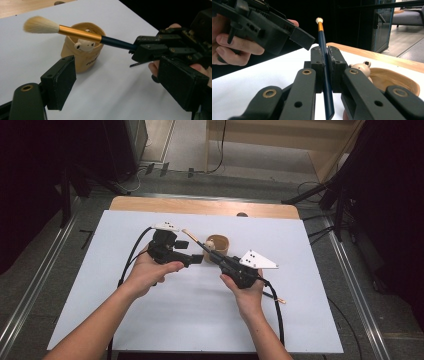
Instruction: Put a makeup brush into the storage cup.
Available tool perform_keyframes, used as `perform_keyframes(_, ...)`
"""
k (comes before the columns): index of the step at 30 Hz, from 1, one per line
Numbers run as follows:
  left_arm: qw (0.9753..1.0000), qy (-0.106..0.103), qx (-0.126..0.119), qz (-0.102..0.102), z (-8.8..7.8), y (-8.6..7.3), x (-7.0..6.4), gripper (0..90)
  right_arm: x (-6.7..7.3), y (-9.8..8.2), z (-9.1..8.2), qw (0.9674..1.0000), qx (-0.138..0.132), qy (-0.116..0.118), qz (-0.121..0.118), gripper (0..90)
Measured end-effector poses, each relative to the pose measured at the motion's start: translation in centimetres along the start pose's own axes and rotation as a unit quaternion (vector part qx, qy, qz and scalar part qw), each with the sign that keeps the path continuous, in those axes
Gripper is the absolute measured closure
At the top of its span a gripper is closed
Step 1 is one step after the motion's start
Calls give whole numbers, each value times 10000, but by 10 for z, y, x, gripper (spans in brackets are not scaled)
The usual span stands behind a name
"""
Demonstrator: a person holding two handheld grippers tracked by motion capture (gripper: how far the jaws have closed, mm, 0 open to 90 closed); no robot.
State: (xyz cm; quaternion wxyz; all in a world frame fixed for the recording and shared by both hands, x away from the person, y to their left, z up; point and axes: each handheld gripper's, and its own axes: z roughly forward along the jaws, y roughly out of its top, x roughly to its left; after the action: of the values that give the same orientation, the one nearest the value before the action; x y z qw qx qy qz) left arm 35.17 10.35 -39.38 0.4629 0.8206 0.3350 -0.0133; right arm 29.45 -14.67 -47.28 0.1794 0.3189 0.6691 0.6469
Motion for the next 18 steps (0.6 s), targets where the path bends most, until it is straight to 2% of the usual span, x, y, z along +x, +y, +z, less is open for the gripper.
perform_keyframes(4, 9996, 51, -193, -196, 2, 1, -1, 185, 1, 0, 0, 10000, -68, 8, 27, 853)
perform_keyframes(9, 9976, 3, -441, -527, 2, 1, 0, 206, 2, 0, 0, 9999, -142, -27, 50, 853)
perform_keyframes(16, 9959, 56, -636, -640, 3, 2, -2, 230, 5, -1, 2, 9995, -305, -118, 4, 853)
perform_keyframes(18, 9947, 33, -706, -749, 2, 3, -2, 242, 6, -1, 2, 9993, -346, -122, -10, 853)
